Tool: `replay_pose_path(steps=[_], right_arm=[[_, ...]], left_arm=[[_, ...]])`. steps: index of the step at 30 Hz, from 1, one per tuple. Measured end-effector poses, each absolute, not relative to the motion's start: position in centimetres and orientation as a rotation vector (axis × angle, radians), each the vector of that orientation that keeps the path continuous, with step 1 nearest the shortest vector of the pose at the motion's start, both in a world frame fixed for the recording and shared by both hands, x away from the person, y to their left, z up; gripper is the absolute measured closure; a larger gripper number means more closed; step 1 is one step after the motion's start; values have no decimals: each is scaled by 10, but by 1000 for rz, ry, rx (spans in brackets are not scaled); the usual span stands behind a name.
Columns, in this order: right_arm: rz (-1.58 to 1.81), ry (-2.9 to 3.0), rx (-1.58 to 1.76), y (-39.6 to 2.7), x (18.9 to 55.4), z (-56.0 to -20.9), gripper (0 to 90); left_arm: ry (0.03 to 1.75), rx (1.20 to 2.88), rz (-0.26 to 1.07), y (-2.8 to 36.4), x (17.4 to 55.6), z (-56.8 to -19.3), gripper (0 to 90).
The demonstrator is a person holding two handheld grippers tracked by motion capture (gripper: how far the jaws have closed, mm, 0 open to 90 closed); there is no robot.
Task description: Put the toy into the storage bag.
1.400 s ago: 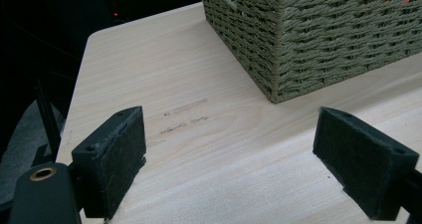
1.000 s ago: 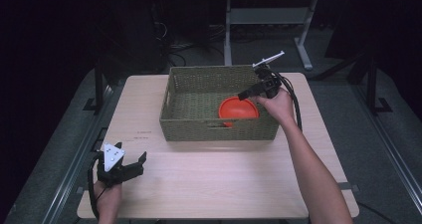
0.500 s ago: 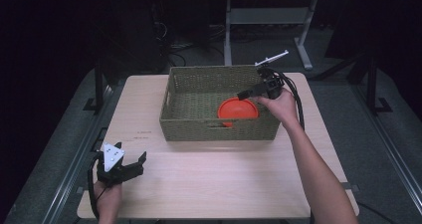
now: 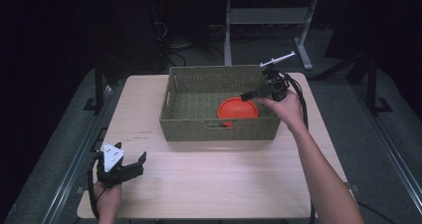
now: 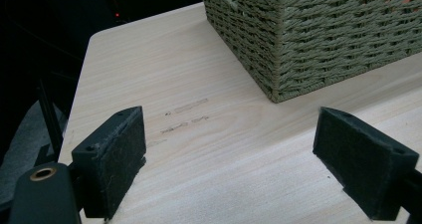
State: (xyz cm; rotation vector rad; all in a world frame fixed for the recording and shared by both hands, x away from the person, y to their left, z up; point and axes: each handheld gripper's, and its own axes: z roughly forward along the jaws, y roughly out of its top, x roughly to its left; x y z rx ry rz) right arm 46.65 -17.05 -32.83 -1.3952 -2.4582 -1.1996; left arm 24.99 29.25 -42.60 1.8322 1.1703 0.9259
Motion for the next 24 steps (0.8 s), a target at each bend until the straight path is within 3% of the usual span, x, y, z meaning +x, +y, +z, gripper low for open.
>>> replay_pose_path(steps=[24], right_arm=[[-1242, -2464, -1318, -180, 443, -323, 263]], left_arm=[[1169, 1830, 927, 292, 250, -426, 128]])
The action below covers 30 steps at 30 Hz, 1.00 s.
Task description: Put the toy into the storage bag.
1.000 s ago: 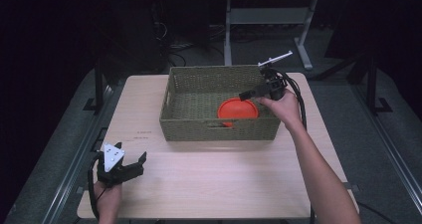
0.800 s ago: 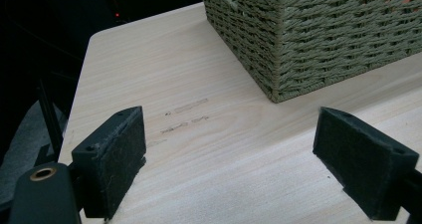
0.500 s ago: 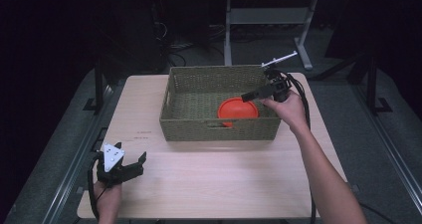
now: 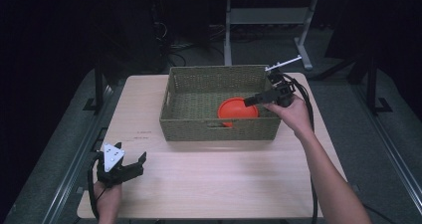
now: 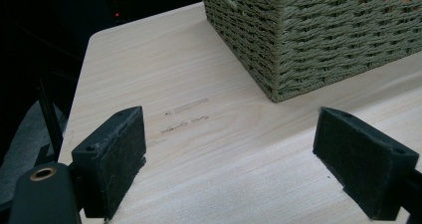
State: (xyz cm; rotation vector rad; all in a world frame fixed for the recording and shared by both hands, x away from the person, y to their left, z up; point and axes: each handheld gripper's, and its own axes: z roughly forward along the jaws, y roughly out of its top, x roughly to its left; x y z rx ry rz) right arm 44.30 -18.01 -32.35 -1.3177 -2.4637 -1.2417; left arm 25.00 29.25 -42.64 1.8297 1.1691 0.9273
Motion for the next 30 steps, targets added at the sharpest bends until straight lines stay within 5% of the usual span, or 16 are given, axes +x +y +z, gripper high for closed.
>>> replay_pose_path(steps=[30], right_arm=[[-1277, -2467, -1299, -212, 403, -333, 263]], left_arm=[[1175, 1833, 923, 292, 251, -427, 128]])
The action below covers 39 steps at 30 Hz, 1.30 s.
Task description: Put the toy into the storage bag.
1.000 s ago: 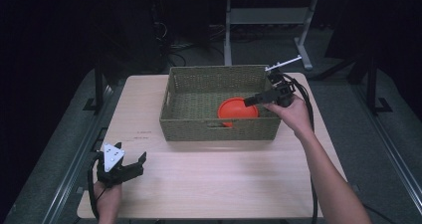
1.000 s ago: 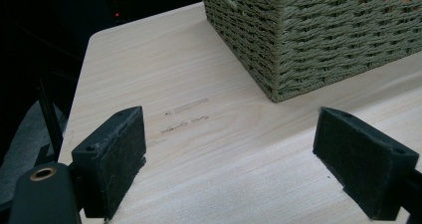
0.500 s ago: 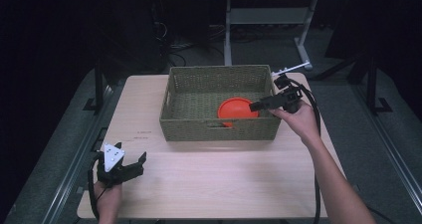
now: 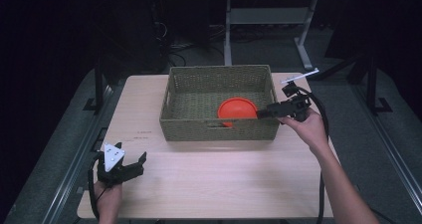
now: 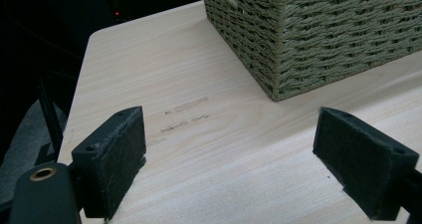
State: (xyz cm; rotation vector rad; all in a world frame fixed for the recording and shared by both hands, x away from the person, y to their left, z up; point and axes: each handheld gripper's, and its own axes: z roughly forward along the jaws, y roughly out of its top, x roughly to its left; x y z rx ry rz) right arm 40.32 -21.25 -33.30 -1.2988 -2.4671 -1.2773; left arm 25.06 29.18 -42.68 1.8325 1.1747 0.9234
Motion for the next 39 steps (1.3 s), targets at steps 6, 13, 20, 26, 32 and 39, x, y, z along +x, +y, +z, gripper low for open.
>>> replay_pose_path(steps=[6, 13, 20, 26, 32, 39], right_arm=[[-1279, -2463, -1292, -219, 393, -340, 263], [-1283, -2443, -1301, -230, 384, -351, 261], [-1284, -2438, -1311, -239, 378, -356, 260], [-1281, -2433, -1321, -245, 372, -363, 254], [-1254, -2437, -1325, -249, 365, -373, 253], [-1227, -2433, -1331, -256, 358, -385, 237]], left_arm=[[1171, 1830, 928, 292, 250, -427, 128], [1171, 1828, 928, 292, 250, -427, 128], [1169, 1833, 929, 291, 250, -427, 128], [1172, 1827, 929, 291, 250, -427, 128], [1174, 1832, 928, 291, 250, -427, 128], [1174, 1834, 929, 291, 250, -427, 129]])
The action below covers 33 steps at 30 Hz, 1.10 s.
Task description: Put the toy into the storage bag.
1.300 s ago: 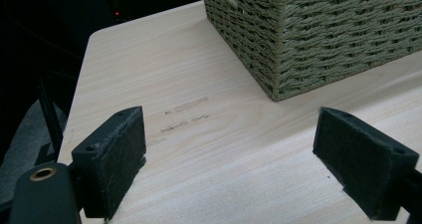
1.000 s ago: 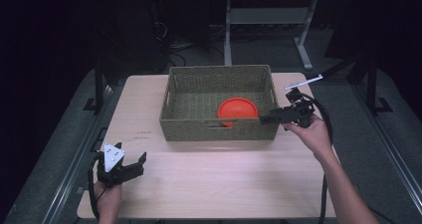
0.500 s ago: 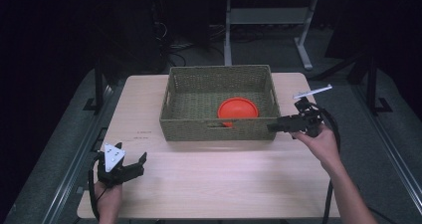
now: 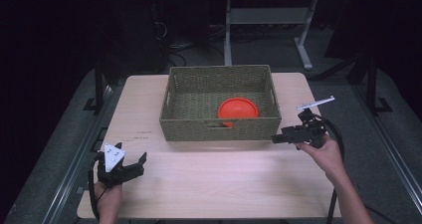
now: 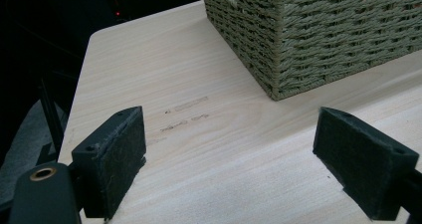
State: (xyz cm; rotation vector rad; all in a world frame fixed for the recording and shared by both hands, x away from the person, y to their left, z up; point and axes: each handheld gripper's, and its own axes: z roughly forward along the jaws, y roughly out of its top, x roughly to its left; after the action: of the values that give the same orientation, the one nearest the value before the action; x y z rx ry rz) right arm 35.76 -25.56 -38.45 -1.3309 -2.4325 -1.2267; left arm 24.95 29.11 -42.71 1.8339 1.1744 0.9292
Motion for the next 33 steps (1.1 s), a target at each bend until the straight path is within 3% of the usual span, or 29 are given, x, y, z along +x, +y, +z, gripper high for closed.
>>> replay_pose_path(steps=[33], right_arm=[[-1202, -2445, -1392, -283, 313, -433, 234]], left_arm=[[1174, 1833, 935, 291, 249, -428, 128]])
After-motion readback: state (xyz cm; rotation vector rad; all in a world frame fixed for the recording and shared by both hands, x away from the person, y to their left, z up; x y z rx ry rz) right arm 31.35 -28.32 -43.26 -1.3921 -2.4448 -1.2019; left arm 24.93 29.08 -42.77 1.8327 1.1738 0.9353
